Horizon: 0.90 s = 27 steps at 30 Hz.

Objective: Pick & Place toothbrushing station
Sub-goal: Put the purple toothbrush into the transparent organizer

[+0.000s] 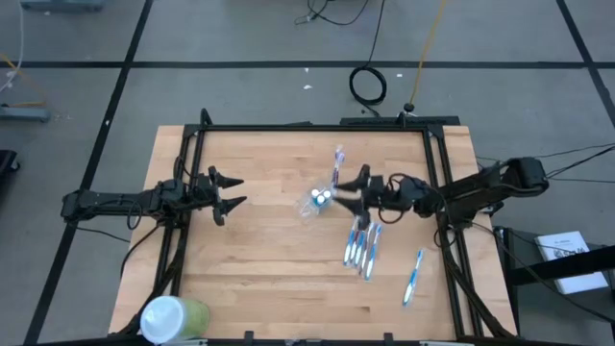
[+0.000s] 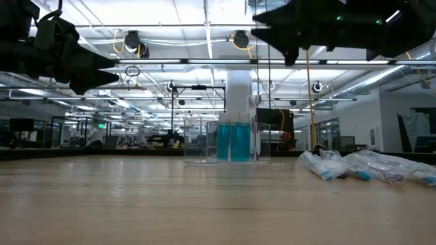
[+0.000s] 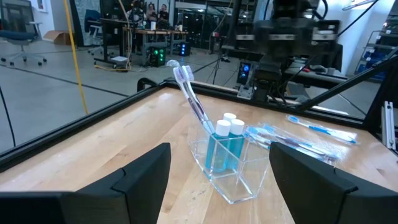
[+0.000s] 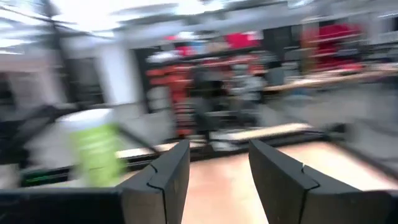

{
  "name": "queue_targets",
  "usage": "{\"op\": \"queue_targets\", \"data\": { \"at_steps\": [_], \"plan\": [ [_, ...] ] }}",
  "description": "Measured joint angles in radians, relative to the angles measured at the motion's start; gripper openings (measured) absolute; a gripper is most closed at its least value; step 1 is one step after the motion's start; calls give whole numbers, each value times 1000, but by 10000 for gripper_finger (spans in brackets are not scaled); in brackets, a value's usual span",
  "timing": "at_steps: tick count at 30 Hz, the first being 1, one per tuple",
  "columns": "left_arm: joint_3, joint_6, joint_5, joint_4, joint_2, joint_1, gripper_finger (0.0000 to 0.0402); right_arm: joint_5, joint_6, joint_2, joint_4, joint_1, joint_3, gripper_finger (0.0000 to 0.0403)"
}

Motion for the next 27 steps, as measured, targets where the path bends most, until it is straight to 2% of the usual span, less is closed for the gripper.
{"op": "queue_targets", "data": {
  "at_steps": [4, 7, 9, 13, 15, 17, 23, 27],
  "plan": [
    [0, 0, 0, 0, 0, 0, 283, -184, 48, -2, 13, 66, 0, 160],
    [0, 0, 0, 0, 0, 0, 283, -218, 95, -2, 15, 136, 0, 160],
    [0, 0, 0, 0, 0, 0, 283, -169, 102, -2, 2, 187, 0, 160],
    [0, 0, 0, 0, 0, 0, 283, 48, 134, -4, -91, 277, 19, 167],
    [0, 0, 0, 0, 0, 0, 283, 124, 191, -16, -213, 310, 50, 179],
    [0, 0, 0, 0, 0, 0, 283, 152, 281, -27, -384, 332, 100, 192],
    [0, 0, 0, 0, 0, 0, 283, 143, 652, -40, -935, 372, 254, 209],
    [0, 0, 0, -1, 0, 0, 283, 96, 867, -40, -1176, 374, 307, 201]
  ]
}}
